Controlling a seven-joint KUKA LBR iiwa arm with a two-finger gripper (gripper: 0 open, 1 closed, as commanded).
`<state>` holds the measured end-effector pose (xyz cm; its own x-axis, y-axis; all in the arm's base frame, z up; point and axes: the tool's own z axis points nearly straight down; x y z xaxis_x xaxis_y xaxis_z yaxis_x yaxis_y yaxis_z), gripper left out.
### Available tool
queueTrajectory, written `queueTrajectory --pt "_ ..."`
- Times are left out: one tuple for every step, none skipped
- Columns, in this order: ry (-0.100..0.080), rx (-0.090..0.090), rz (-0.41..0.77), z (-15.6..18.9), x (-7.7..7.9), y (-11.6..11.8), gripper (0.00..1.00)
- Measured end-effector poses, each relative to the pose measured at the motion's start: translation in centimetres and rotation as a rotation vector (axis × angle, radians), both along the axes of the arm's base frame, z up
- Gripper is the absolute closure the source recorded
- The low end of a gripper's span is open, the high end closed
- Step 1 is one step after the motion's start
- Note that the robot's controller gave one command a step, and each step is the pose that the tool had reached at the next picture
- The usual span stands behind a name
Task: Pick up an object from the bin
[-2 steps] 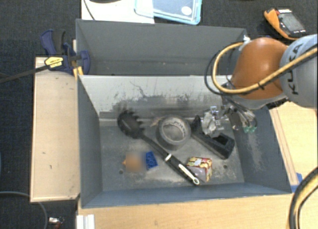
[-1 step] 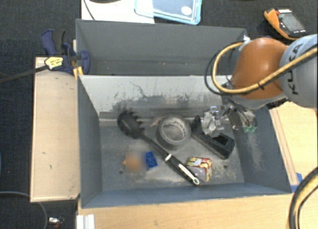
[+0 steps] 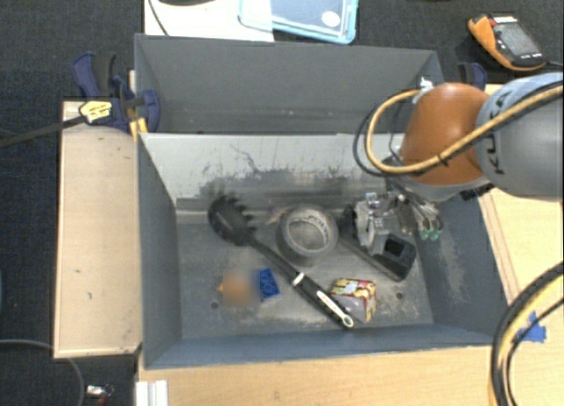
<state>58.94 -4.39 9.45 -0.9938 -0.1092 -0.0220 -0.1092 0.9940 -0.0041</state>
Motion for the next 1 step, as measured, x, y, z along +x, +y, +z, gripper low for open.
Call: queueTrajectory --pt "-0.016 -0.006 -0.001 -0.51 0.53 -0.33 1.00"
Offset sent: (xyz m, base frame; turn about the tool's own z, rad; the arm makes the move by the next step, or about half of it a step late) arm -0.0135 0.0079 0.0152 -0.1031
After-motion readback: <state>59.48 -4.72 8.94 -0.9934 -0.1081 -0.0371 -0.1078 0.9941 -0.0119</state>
